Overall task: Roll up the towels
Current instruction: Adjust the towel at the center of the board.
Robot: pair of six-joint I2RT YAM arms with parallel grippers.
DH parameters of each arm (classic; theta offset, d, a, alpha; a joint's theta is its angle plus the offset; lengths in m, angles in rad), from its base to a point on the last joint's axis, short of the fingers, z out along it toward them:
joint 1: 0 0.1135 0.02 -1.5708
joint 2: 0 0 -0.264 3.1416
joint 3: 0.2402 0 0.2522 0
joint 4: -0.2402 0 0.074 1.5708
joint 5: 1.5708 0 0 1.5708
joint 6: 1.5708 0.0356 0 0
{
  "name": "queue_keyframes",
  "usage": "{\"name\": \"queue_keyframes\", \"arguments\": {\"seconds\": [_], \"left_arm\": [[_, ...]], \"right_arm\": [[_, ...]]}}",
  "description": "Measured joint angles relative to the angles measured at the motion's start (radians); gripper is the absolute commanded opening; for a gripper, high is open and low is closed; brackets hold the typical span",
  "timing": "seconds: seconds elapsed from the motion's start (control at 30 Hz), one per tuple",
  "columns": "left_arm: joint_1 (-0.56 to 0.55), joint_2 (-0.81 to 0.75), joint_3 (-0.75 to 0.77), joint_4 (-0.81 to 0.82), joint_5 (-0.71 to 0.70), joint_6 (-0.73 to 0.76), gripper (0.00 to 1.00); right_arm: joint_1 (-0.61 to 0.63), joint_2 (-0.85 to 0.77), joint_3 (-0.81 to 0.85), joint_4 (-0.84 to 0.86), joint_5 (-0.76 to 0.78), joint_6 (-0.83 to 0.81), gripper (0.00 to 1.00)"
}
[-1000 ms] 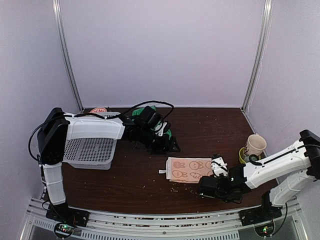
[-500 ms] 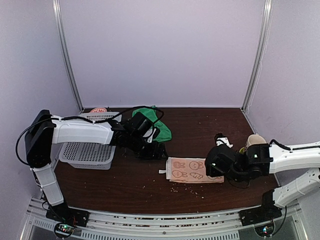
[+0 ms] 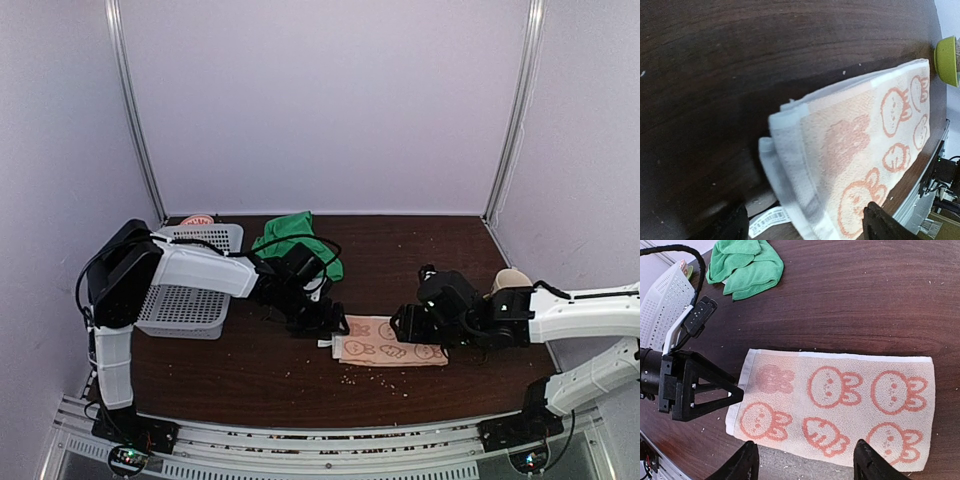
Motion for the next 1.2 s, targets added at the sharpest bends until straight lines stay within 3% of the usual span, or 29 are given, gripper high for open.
{"name": "queue_keyframes", "arguments": {"seconds": [0.2, 0.47, 0.8, 1.03, 1.2], "left_arm": [[-0.027, 0.053, 0.061, 0.008, 0.041, -0.01, 0.73], [-0.034, 0.084, 0.07, 0.037, 0.098, -0.029, 0.53], [-0.039, 0.114, 0.069, 0.061, 0.117, -0.064, 0.02], [-0.041, 0.107, 0.068, 0.031, 0.08, -0.061, 0.0], [-0.042, 0.053, 0.065, -0.099, -0.022, -0.042, 0.0]], "right_arm": [[-0.038, 0.018, -0.047, 0.051, -0.05, 0.013, 0.65], [-0.069, 0.07, -0.058, 0.11, -0.106, 0.031, 0.64], [-0.073, 0.103, -0.058, 0.143, -0.159, 0.035, 0.64], [-0.073, 0.103, -0.058, 0.154, -0.195, 0.034, 0.63], [-0.073, 0.117, -0.058, 0.19, -0.243, 0.034, 0.62]]}}
